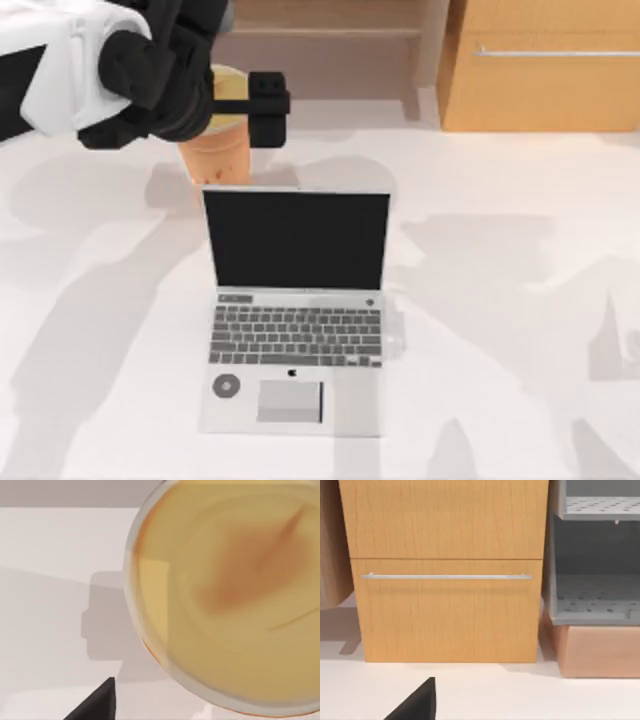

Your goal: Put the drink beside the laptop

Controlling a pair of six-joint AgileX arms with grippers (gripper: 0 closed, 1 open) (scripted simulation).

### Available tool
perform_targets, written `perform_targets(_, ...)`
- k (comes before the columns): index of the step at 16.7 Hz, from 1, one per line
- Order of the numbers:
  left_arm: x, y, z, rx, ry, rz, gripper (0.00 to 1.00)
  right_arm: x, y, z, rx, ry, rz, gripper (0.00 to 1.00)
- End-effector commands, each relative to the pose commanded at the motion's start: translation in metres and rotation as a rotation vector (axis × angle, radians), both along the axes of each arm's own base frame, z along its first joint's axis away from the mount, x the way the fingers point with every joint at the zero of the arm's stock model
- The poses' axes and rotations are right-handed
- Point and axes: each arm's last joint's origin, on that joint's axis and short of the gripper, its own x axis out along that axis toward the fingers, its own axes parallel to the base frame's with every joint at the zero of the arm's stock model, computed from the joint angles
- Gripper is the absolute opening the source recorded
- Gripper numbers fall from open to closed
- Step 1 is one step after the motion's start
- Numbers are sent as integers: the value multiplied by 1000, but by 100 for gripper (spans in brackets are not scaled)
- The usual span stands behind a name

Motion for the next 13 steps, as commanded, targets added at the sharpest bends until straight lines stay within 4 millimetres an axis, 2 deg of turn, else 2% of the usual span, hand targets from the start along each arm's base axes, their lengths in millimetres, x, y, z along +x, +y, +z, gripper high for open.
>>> perform_targets(4, 4, 1, -4, -2, -4, 0, 100, 0, 0, 0, 0, 0, 0, 100)
perform_targets(10, 46, -2, -58, 1, 2, 0, 100, 0, 0, 0, 0, 0, 0, 100)
perform_targets(13, 50, -2, -63, 0, 0, 0, 100, 0, 0, 0, 0, 0, 0, 100)
